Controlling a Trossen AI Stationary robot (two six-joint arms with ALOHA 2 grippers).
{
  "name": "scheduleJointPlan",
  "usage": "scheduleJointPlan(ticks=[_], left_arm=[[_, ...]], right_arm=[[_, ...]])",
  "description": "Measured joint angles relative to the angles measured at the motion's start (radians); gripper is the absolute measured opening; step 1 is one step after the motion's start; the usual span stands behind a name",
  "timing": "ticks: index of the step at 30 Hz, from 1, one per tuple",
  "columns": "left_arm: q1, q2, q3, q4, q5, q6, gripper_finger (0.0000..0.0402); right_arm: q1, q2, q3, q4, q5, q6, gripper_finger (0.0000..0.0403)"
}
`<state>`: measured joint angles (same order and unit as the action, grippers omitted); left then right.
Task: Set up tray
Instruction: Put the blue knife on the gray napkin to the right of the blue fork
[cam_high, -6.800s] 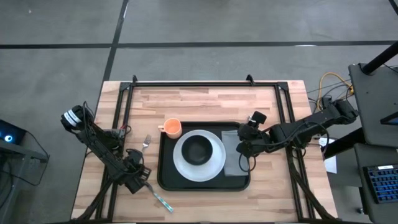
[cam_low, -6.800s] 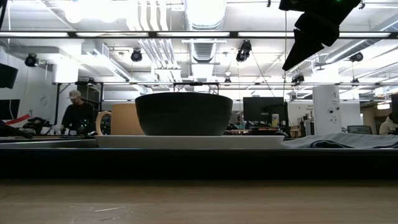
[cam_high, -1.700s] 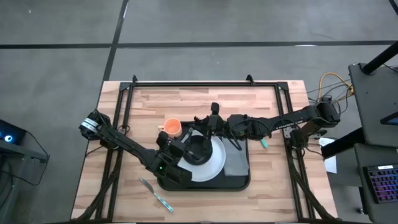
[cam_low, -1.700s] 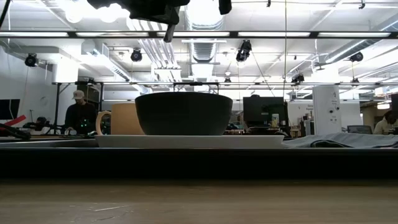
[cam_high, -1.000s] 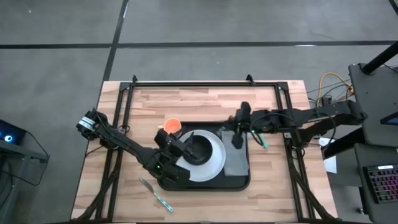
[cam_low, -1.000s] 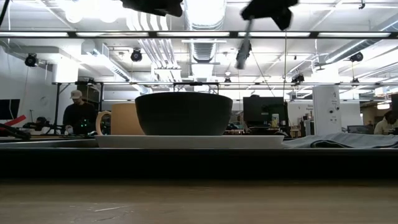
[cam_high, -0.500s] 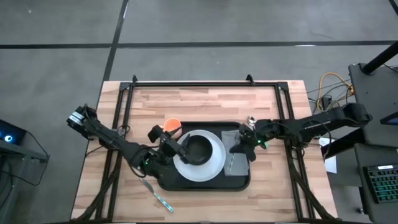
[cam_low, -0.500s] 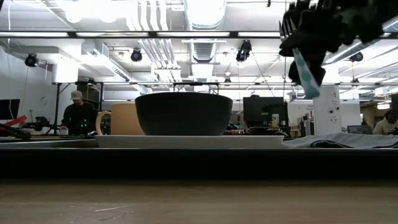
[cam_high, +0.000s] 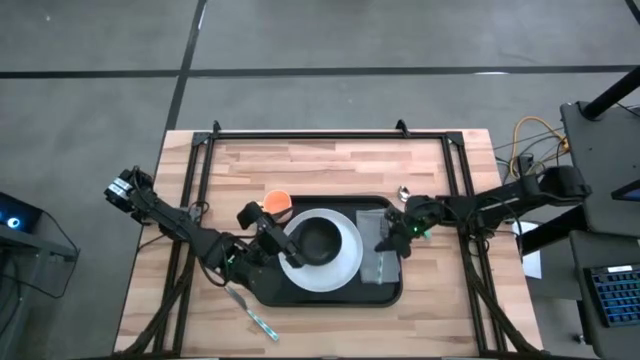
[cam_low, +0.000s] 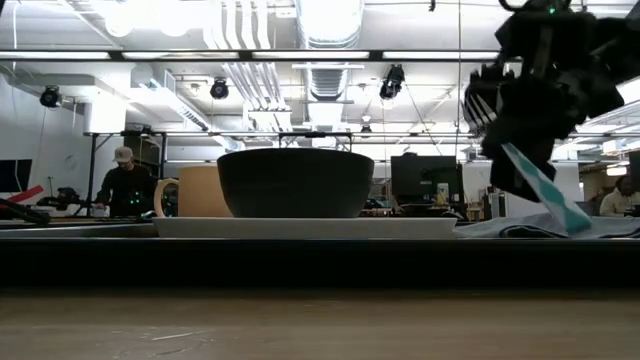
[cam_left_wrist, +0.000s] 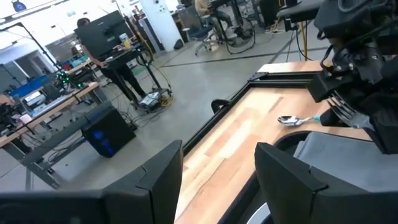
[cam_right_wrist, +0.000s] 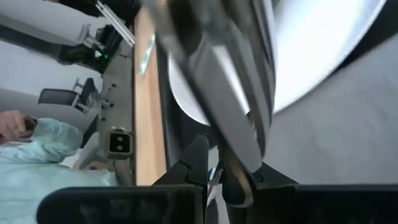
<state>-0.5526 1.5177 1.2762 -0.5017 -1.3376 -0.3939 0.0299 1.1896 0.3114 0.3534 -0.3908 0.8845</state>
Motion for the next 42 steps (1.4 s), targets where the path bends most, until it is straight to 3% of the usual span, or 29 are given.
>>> scheduleJointPlan(ticks=[14,25,42], left_arm=[[-0.003,0.0,0.0,0.002,0.004,0.0,0.018],[-0.003,0.0,0.0,0.003,0.107,0.0,0.018],[-0.005,0.0,-0.001,0.004,0.115,-0.001,0.018]], right_arm=[[-0.009,0.102,-0.045,0.084,-0.025,0.0,0.0011],[-0.071,0.145,-0.038,0.133,-0.036,-0.014,0.0012],[-0.101,0.156,-0.044,0.063,-0.003,0.24,0.0013]])
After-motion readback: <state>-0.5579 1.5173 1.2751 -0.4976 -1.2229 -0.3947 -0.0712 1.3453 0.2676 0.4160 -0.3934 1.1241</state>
